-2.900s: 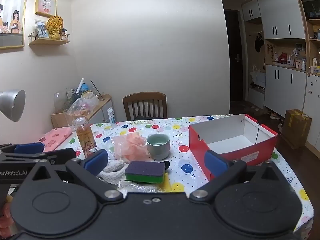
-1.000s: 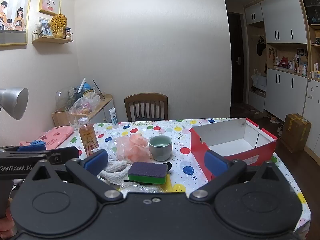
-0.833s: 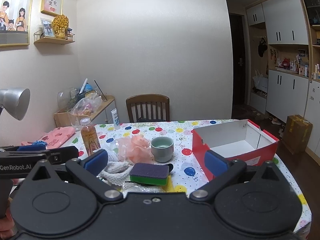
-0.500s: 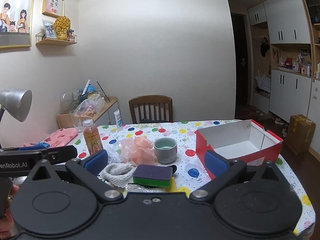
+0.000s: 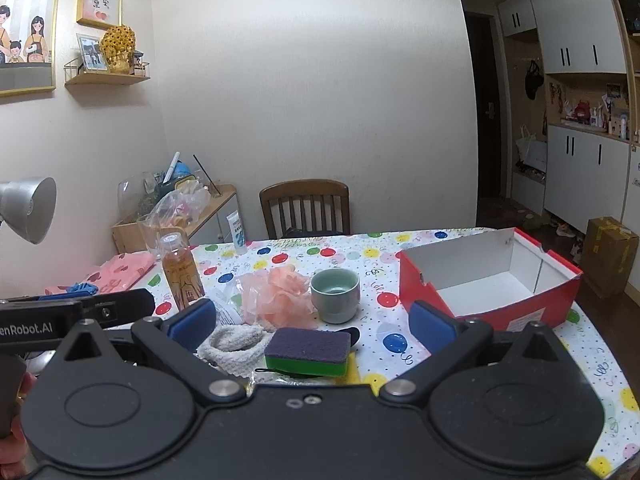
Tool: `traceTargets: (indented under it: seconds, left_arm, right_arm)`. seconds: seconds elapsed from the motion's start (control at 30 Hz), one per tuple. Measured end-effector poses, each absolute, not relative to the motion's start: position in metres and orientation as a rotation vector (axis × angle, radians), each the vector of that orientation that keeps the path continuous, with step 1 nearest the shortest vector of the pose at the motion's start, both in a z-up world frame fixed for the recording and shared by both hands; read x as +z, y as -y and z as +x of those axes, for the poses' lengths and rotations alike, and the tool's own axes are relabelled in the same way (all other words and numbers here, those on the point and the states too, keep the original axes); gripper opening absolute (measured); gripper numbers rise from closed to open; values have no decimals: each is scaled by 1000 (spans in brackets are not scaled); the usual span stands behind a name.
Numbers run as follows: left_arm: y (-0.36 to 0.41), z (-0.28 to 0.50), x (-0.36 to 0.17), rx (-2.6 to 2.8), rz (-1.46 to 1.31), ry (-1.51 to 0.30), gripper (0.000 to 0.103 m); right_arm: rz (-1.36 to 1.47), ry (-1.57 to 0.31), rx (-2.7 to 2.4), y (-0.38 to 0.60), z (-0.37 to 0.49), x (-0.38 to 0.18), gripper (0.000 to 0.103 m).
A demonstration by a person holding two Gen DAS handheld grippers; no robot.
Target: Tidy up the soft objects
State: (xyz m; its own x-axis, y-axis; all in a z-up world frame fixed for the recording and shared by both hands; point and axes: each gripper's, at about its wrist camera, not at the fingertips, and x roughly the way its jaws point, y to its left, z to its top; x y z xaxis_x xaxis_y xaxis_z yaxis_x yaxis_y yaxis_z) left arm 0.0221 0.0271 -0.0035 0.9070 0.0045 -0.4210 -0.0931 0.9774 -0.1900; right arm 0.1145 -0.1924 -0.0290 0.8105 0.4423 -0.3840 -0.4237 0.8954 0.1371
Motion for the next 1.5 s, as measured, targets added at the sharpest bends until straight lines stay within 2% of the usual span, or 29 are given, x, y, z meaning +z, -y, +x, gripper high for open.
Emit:
traceTargets:
  seconds: [0.37, 0.77, 1.17, 1.5]
  left_arm:
    - [-41, 56, -17, 68, -220, -461, 103]
    - [-93, 92, -61, 271, -323, -614, 103]
    - [-119, 112, -116, 379, -371, -781, 103]
    - [-116, 122, -142, 379, -340, -884, 103]
  right_arm:
    - [33, -469, 497, 177, 155, -40, 103]
    - [-21, -563, 630, 155, 209, -70, 102]
    - [-217, -673, 782, 133, 266, -113, 101]
    - [-398, -745, 1013, 106, 316, -139, 100]
